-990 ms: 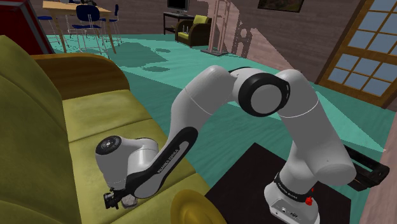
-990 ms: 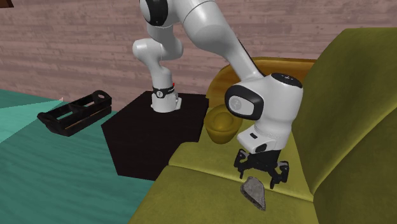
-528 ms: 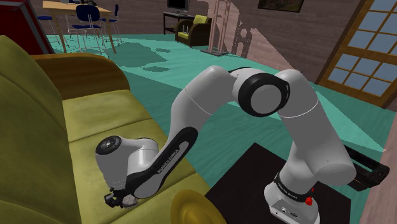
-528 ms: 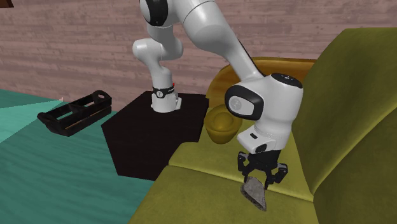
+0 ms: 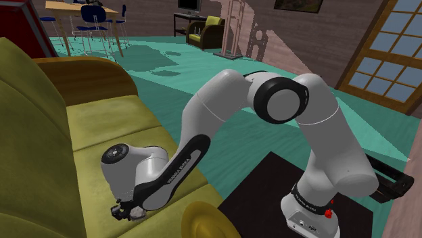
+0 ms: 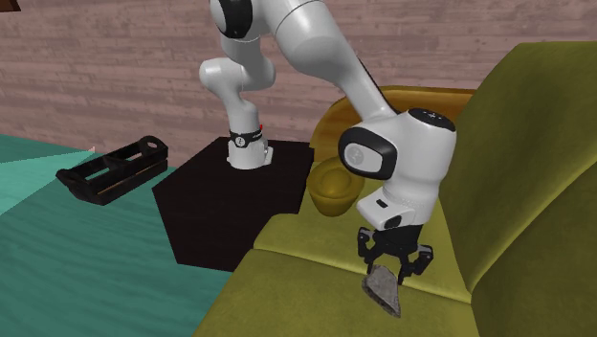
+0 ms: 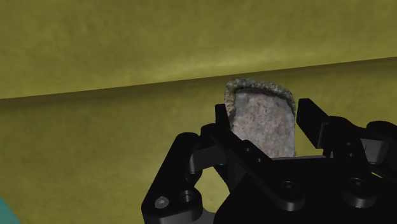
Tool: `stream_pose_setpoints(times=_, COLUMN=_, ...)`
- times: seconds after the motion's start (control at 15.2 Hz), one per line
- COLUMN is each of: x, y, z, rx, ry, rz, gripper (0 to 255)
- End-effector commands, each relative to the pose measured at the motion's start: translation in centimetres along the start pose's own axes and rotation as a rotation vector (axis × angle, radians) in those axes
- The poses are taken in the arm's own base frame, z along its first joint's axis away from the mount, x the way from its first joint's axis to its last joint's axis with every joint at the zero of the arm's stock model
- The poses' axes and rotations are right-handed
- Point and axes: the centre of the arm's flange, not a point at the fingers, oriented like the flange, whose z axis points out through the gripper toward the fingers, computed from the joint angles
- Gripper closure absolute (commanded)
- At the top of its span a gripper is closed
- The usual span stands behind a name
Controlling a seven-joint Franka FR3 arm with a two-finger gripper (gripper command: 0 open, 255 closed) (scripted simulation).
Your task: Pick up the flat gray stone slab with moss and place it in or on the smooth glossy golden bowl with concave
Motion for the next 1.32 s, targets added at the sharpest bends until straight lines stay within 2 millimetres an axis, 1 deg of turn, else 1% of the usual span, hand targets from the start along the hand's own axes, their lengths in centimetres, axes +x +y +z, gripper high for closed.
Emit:
stream_pose_setpoints(times=0.0, x=0.0, y=0.0, z=-0.8, rx=0.0, ry=0.0, rz=0.0, gripper=255)
stream_pose_setpoints(times=1.25, x=0.3, y=0.4, z=-10.8, rx=0.0, ry=0.0, rz=0.0, gripper=255)
